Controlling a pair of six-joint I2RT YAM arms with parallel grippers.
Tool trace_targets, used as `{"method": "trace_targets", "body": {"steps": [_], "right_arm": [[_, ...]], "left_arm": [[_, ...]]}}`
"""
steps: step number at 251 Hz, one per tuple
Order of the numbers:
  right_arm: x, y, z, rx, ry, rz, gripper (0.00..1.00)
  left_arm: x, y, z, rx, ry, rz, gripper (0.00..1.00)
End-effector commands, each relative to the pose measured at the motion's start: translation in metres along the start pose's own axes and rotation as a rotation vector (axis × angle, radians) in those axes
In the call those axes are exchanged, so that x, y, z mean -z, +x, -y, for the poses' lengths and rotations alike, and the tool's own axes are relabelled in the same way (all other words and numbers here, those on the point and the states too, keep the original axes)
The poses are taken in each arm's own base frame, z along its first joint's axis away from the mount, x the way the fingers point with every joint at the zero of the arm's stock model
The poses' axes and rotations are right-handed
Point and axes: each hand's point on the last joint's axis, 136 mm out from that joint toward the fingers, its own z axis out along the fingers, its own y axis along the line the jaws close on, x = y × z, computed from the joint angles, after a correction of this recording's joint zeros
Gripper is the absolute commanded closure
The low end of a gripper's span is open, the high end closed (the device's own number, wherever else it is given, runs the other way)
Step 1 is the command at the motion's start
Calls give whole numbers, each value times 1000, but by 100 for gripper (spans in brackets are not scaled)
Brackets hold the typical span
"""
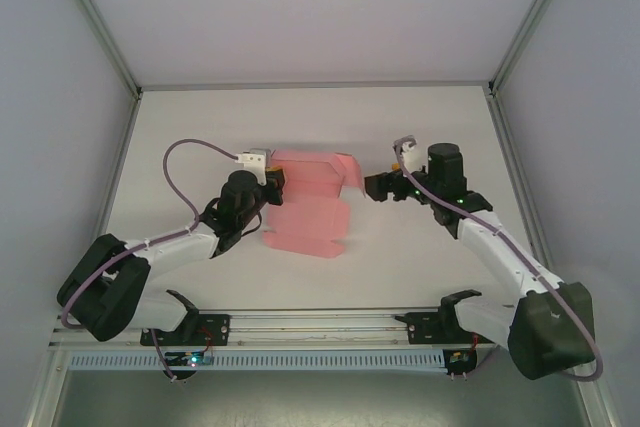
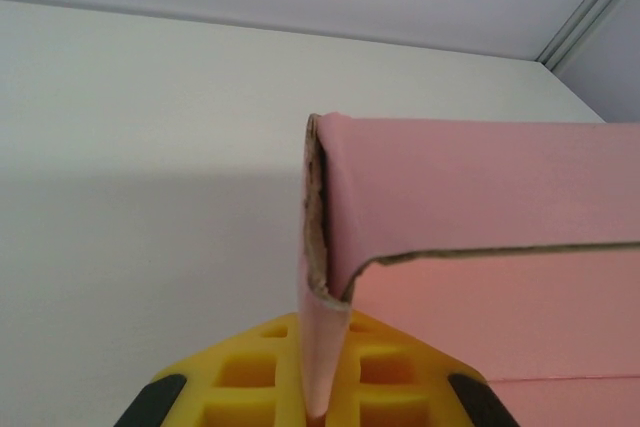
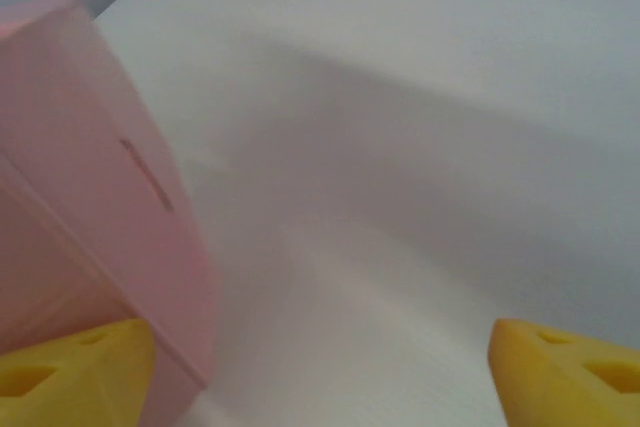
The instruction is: Assemble paper box
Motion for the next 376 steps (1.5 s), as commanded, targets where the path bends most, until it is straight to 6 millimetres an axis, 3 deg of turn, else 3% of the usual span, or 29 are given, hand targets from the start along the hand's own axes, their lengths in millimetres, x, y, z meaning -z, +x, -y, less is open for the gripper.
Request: {"method": "trace_targets", "body": {"steps": [1, 37, 80, 167, 211, 252, 301, 328, 376], "right_arm": [[-5, -16, -29, 101, -113, 24, 21], [-14, -15, -51, 141, -187, -3, 31], [-26, -12, -67, 160, -239, -41, 33], [-47, -11, -72, 193, -199, -90, 34], [-57, -22, -64, 216, -59, -71, 44], [-71, -35, -36, 180, 247, 13, 71], [-71, -46, 27, 92, 733, 130, 96], [-66, -49, 44, 83, 889, 131, 100], [-36, -51, 70, 69, 1148, 165, 100]], "left_arm": [[-3, -10, 2, 6, 11, 25, 100], [-5, -9, 3, 5, 10, 22, 100], [-5, -12, 5, 3, 18, 26, 100], [-5, -13, 3, 0, 8, 31, 100], [-6, -12, 2, 2, 2, 27, 100], [-9, -11, 1, 35, -10, 13, 100], [-19, 2, -2, 54, -55, -62, 100], [-21, 9, -12, 97, -148, -97, 100], [-6, 18, -58, 172, -447, -115, 100]]}}
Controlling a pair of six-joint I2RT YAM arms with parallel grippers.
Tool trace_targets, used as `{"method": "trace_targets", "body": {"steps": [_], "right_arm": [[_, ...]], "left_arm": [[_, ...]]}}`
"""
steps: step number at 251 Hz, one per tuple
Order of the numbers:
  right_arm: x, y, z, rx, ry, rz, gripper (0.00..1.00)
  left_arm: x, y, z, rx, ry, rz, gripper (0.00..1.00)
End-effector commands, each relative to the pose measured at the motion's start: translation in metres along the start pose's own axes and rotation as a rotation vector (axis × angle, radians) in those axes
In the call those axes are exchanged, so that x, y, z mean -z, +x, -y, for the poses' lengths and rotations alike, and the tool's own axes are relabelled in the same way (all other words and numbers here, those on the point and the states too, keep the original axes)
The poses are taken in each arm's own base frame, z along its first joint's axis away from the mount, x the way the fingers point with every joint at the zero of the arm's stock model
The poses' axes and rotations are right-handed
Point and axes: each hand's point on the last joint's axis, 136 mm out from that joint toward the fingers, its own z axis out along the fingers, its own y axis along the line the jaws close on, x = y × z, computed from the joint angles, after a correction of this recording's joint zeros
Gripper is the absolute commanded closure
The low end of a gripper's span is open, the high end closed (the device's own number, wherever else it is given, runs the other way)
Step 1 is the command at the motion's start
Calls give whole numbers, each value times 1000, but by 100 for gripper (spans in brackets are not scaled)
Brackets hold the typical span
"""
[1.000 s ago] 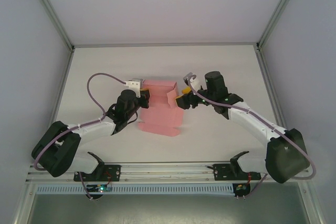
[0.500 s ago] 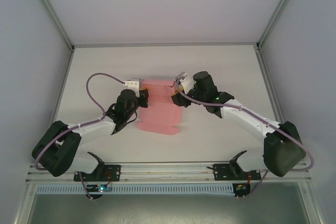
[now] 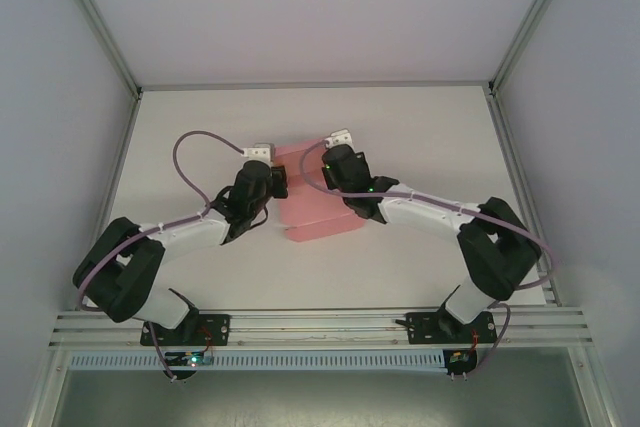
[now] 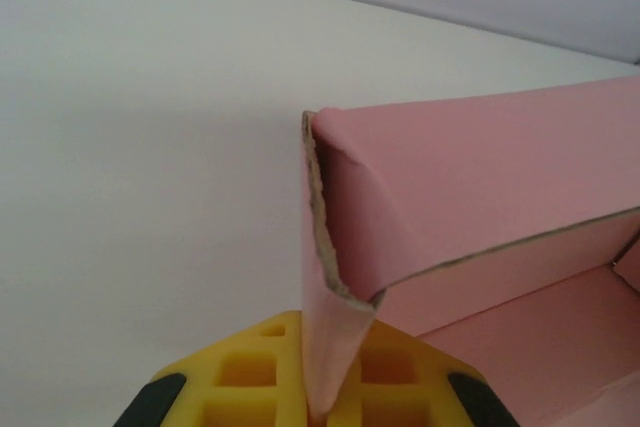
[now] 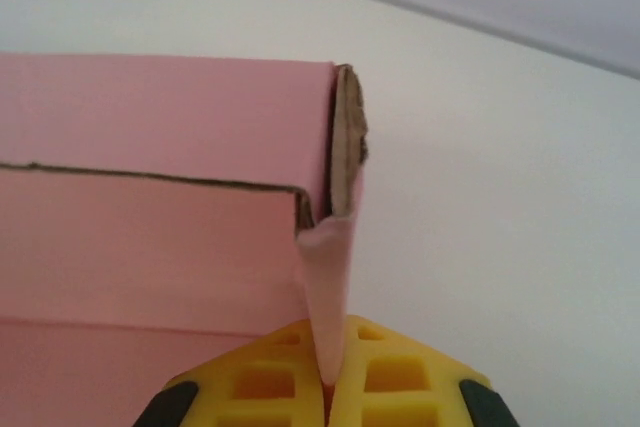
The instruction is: Assemble paper box
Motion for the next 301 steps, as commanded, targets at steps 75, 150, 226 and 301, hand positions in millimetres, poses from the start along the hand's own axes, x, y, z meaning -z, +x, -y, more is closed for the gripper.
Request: {"method": "trace_targets", "body": {"steps": [75, 150, 226, 301], "right_arm": [[20, -6, 139, 22, 672, 19, 100], [36, -4, 168, 65, 772, 2, 100], [44, 3, 185, 32, 805, -10, 100], [27, 1, 161, -25, 600, 11, 100]], "left_arm": [[25, 28, -95, 52, -536, -103, 100], [50, 33, -135, 36, -745, -152, 100], [63, 26, -139, 45, -776, -136, 100], [52, 16, -114, 48, -607, -128, 100]]}}
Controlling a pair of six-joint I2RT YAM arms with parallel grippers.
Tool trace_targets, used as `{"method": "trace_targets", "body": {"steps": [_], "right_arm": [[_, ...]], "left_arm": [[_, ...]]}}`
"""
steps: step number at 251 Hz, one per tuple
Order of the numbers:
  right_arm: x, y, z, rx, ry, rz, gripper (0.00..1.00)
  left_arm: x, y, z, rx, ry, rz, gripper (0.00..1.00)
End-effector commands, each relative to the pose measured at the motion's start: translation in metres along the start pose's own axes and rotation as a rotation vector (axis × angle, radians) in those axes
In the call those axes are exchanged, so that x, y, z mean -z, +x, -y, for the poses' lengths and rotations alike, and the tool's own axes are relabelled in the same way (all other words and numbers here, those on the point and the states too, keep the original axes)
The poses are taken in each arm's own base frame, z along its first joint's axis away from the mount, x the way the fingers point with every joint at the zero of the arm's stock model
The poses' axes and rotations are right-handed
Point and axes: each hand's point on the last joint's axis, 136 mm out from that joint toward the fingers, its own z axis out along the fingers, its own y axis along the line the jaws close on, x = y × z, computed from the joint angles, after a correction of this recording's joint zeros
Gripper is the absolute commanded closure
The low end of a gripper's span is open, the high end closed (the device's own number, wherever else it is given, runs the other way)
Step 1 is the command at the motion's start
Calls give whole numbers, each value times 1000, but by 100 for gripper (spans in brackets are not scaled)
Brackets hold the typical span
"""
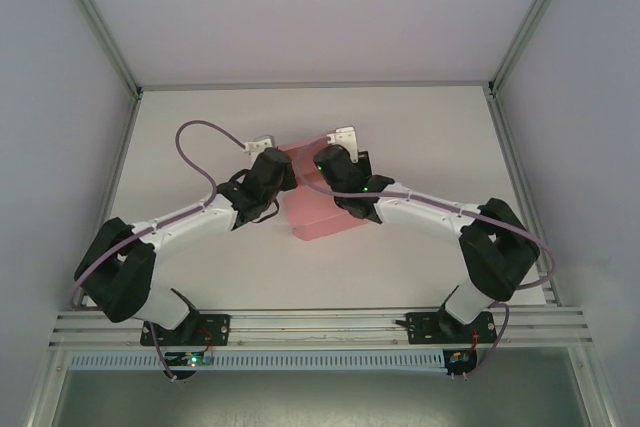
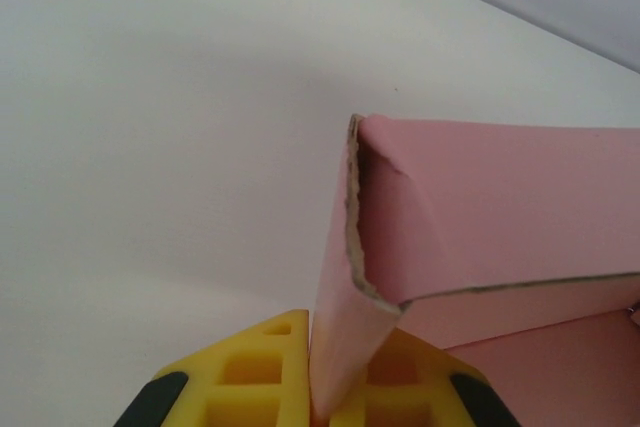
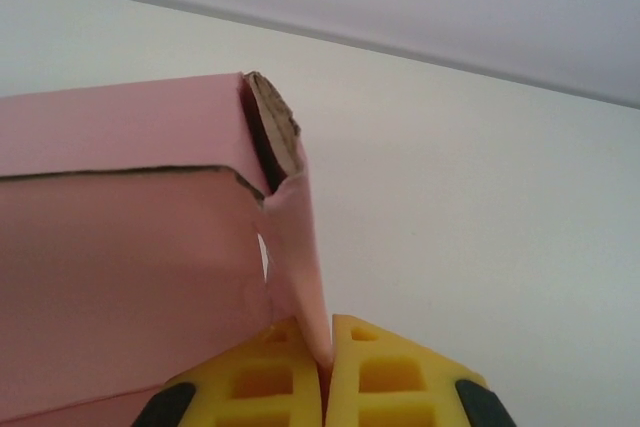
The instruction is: Assemble paper box
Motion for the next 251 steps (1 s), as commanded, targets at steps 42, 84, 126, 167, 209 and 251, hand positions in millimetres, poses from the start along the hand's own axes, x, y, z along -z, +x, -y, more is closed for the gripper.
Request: {"method": "trace_targets", "body": {"steps": [42, 84, 126, 167, 209, 251], "right_arm": [[-11, -13, 63, -136, -28, 127, 92], [-12, -29, 28, -162, -200, 191, 86], [-4, -32, 11, -116, -281, 204, 75], [17, -37, 2, -83, -395, 223, 53], [58, -42, -9, -49, -602, 266, 2], [111, -48, -13, -61, -842, 327, 2]], "left_arm": [[0, 6, -64, -119, -122, 0, 100], [-3, 4, -24, -126, 70, -18, 100], [-3, 2, -20, -127, 82, -17, 100], [-3, -1, -24, -136, 57, -2, 100], [-3, -11, -25, -194, 26, 22, 100], [0, -26, -17, -271, 30, 60, 100]]}}
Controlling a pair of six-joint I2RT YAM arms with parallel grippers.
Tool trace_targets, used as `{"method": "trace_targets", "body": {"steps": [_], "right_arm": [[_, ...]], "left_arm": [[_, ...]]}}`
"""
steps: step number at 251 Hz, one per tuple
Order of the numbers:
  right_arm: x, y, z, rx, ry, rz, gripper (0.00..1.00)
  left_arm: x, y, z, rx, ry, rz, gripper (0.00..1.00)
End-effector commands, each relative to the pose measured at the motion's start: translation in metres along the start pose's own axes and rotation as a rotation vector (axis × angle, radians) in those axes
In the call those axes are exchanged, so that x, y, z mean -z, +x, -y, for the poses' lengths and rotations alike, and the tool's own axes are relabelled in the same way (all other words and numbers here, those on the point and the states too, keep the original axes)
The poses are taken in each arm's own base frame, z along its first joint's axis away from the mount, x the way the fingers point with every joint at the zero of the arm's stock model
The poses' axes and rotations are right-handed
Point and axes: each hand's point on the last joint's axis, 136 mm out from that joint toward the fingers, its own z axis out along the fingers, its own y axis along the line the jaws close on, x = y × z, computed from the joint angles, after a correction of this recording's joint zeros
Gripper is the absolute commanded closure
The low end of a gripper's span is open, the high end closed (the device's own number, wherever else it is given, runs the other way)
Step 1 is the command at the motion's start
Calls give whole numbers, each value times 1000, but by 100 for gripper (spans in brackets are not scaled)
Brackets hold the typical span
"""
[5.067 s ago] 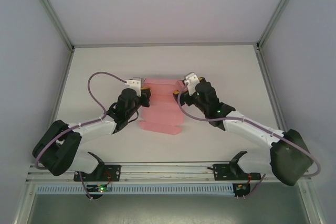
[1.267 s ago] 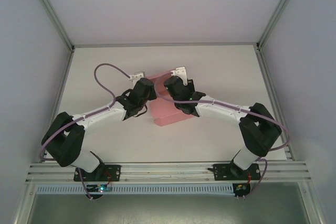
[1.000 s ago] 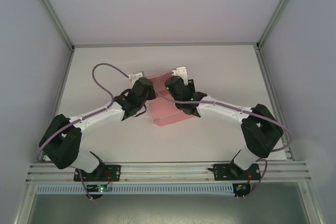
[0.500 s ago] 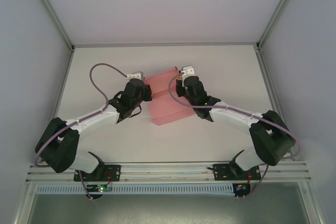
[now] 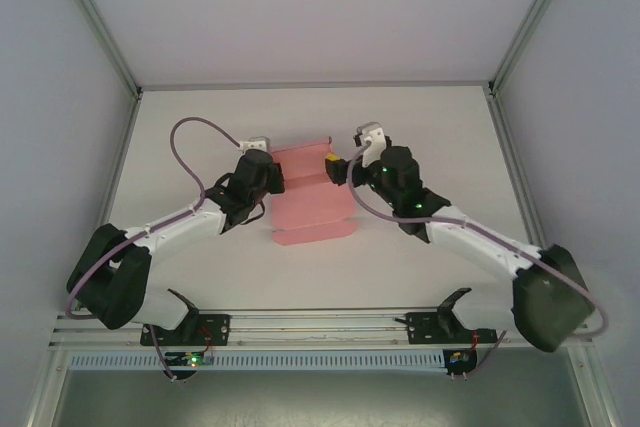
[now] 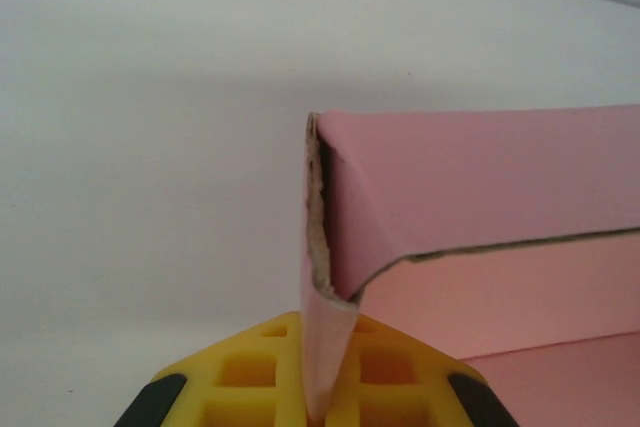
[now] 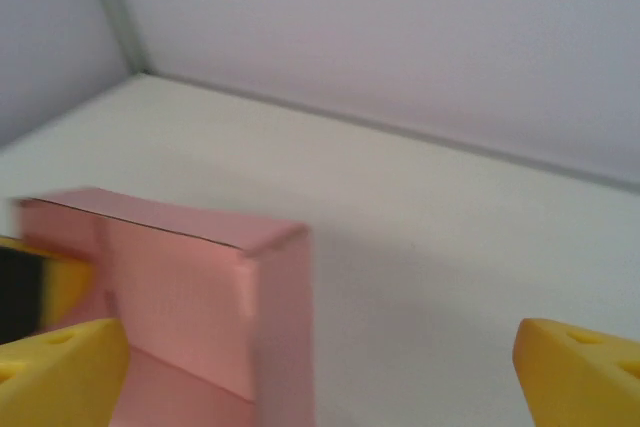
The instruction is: Assemble paper box
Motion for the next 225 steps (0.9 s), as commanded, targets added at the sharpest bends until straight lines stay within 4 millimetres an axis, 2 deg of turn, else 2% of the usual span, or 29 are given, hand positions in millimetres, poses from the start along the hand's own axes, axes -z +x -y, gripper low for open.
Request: {"method": "trace_targets", "body": {"steps": [1, 23, 52, 61, 78, 89, 109, 135, 163, 195, 225], "right_arm": [[26, -11, -33, -13, -223, 48, 2], [43, -18, -35, -29, -254, 84, 2], [59, -17, -17, -46, -181, 85, 2], [63, -16, -9, -51, -139, 80, 2], [71, -11, 8, -53, -62, 68, 2], [77, -7, 18, -58, -23, 58, 2], [87, -2, 27, -72, 0, 44, 2], [98, 2, 37, -91, 26, 49, 2], [106, 5, 42, -103, 41, 61, 2], [110, 9, 42, -108, 21, 59, 2], [110, 14, 43, -128, 9, 39, 2]], "left_arm": [[3, -24, -4, -80, -43, 51, 100], [5, -33, 3, -137, -12, 64, 100], [6, -38, 17, -370, 65, 48, 100], [10, -30, 25, -500, 118, -21, 100], [19, -30, 26, -669, 134, -103, 100], [27, -24, 33, -810, 205, -146, 100], [42, -10, 43, -1056, 336, -202, 100], [60, 8, 42, -1324, 451, -319, 96], [47, 0, 42, -1518, 422, -370, 100], [32, 12, 40, -1769, 451, -509, 100], [11, 28, 59, -1961, 531, -531, 100]]}}
